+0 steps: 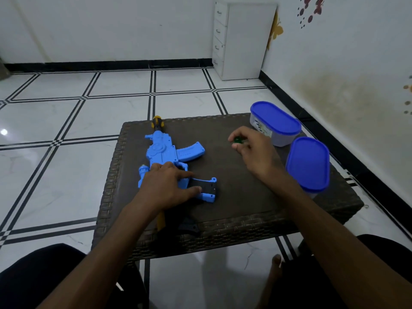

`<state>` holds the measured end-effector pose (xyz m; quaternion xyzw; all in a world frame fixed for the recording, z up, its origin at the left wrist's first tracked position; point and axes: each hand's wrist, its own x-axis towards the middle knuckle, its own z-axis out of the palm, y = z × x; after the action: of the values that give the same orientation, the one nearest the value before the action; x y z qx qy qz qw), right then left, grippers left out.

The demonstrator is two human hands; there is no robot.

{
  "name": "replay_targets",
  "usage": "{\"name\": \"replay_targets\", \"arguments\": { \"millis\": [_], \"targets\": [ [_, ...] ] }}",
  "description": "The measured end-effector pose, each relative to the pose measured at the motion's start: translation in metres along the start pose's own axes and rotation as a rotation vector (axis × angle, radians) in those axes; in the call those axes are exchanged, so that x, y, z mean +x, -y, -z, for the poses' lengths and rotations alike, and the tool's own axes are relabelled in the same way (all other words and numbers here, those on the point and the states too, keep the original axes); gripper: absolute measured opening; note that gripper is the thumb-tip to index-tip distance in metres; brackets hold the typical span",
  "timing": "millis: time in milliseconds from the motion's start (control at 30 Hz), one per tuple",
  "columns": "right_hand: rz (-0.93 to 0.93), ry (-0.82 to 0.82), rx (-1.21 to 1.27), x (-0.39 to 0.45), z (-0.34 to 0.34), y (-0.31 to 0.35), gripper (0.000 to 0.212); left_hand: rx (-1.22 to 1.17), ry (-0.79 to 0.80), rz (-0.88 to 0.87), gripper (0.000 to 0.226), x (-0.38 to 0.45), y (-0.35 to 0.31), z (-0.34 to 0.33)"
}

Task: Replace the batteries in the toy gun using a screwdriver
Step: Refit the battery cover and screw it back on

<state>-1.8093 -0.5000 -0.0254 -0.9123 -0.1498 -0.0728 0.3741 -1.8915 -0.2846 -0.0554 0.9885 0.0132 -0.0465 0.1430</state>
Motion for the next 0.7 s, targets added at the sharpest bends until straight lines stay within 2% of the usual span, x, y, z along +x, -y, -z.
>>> {"name": "replay_targets", "arguments": {
  "millis": [100,233,467,700],
  "targets": [
    [0.025,-0.11,0.289,-0.009,0.007,0.003,0.014,-0.054,-0.041,0.061,0.054,0.005,-0.003,0.001],
    [0.023,-0.136,0.582,-0.025,0.01,0.009,0.019,-0.059,-0.107,0.1,0.046,0.004,-0.01,-0.003],
    [0.044,-0.101,0.747,-0.038,0.009,0.023,0.022,-0.092,-0.11,0.13,0.036,0.005,-0.015,-0.006],
    [0.063,-0.057,0.757,-0.039,0.001,0.026,0.021,-0.11,-0.113,0.116,0.028,0.005,-0.016,-0.008]
  ]
}}
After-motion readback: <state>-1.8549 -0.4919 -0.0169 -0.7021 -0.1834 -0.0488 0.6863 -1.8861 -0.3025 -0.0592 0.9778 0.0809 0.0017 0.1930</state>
